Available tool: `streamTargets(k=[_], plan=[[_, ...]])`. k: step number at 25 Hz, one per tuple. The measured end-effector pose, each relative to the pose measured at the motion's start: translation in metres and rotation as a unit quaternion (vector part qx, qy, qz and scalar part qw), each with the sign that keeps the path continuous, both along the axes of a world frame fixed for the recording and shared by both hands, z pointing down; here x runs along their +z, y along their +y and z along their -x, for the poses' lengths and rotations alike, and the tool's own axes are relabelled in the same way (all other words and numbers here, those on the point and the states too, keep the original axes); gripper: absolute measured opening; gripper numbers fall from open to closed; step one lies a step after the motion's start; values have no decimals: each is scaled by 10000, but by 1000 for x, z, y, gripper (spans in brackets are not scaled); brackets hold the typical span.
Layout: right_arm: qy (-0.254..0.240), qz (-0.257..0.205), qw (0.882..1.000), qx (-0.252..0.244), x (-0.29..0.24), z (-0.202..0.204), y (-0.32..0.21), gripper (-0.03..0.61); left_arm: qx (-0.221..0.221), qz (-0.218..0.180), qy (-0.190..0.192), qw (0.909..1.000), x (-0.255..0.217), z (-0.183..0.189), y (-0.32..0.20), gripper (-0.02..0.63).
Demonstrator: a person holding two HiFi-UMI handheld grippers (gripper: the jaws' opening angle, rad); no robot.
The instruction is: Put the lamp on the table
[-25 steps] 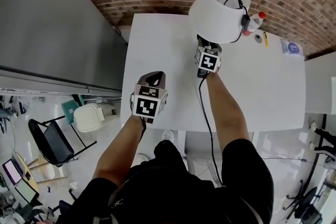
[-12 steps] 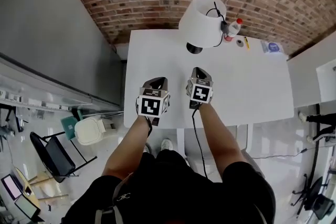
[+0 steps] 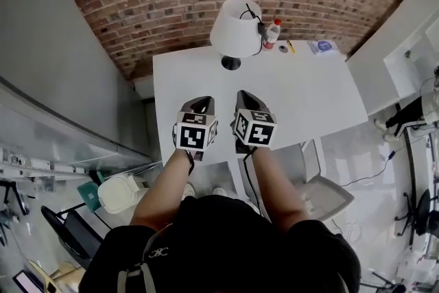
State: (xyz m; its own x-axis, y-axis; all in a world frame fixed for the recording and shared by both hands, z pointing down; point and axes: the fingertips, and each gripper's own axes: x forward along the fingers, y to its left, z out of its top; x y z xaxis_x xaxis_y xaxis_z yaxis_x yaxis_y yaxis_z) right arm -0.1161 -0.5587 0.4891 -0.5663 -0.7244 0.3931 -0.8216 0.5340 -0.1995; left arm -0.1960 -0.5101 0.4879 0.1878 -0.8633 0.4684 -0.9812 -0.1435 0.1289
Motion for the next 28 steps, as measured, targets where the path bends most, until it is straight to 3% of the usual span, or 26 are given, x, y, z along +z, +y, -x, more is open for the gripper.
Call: streamTargets(k=[5, 12, 18, 28], plan=[[63, -330, 9993, 137, -26, -2, 17, -2, 216, -241, 106, 9994, -21, 1, -1, -5], [-7, -456, 9985, 302, -44, 7, 25, -2, 716, -432, -104, 9964, -43, -10, 2, -5], [-170, -481, 9980, 381, -47, 0, 40, -2, 829, -380, -19, 9958, -41, -18, 15, -5], [-107, -496, 9973, 534, -54, -14, 47, -2, 804, -708, 24, 9942, -71, -30, 18, -4]])
